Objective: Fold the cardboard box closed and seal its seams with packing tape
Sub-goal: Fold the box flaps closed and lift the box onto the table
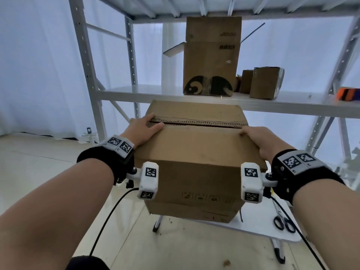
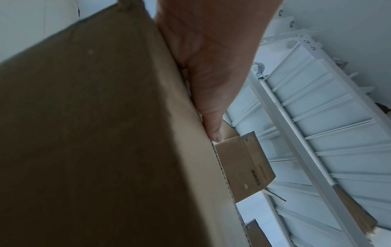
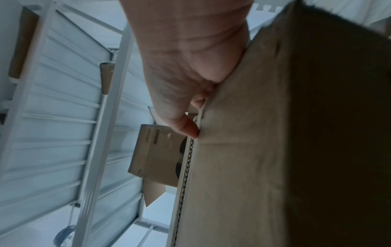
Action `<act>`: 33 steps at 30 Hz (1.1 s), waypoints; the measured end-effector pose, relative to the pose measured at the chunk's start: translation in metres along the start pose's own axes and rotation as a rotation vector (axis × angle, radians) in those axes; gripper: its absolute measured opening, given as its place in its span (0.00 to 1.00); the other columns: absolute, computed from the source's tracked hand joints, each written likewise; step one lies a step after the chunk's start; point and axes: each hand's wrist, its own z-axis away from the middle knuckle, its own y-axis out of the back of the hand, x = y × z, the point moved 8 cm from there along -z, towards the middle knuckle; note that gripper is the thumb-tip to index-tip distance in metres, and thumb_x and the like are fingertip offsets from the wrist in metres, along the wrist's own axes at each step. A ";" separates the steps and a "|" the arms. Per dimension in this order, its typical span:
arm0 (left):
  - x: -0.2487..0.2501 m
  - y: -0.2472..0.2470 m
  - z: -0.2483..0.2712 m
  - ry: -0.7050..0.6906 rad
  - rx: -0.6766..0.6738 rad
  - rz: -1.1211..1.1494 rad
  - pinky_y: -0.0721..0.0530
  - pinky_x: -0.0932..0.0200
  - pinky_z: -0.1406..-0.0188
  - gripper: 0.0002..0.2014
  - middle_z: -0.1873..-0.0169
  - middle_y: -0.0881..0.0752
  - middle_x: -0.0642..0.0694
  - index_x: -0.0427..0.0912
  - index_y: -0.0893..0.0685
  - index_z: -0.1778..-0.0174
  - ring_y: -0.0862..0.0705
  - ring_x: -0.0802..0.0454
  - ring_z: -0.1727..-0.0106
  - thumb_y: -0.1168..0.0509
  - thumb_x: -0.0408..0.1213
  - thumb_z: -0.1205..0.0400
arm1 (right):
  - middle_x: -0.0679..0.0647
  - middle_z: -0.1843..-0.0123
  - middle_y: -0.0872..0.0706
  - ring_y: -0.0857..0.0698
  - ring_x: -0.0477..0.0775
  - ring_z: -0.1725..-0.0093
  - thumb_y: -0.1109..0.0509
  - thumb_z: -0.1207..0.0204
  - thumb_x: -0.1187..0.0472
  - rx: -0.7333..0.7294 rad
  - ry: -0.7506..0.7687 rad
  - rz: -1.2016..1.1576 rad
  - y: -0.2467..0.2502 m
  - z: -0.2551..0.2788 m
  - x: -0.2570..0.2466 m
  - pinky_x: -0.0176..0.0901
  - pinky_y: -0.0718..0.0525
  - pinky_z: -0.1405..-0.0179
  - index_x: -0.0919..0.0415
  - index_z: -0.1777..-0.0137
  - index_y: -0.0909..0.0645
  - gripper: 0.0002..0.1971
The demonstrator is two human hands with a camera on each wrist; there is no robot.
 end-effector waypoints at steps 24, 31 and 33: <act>-0.025 -0.055 -0.054 0.302 -0.119 0.802 0.17 0.68 0.77 0.20 0.52 0.16 0.46 0.50 0.19 0.32 0.17 0.53 0.65 0.38 0.32 0.19 | 0.61 0.55 0.15 0.16 0.55 0.63 0.32 0.23 0.66 -0.068 -0.048 -0.293 0.004 -0.079 0.032 0.45 0.15 0.63 0.63 0.49 0.18 0.05; -0.019 -0.056 -0.060 0.301 -0.151 0.677 0.19 0.61 0.66 0.19 0.53 0.18 0.45 0.48 0.23 0.30 0.18 0.51 0.61 0.40 0.35 0.18 | 0.65 0.32 0.23 0.26 0.67 0.32 0.38 0.21 0.56 0.235 0.303 0.828 -0.006 -0.065 -0.025 0.56 0.27 0.35 0.62 0.28 0.27 0.22; -0.016 -0.056 -0.062 0.275 -0.161 0.611 0.21 0.61 0.64 0.19 0.49 0.19 0.43 0.46 0.25 0.29 0.19 0.49 0.55 0.40 0.36 0.18 | 0.61 0.25 0.29 0.32 0.65 0.25 0.41 0.20 0.50 0.162 0.419 0.994 -0.040 -0.054 -0.039 0.63 0.37 0.25 0.53 0.23 0.32 0.26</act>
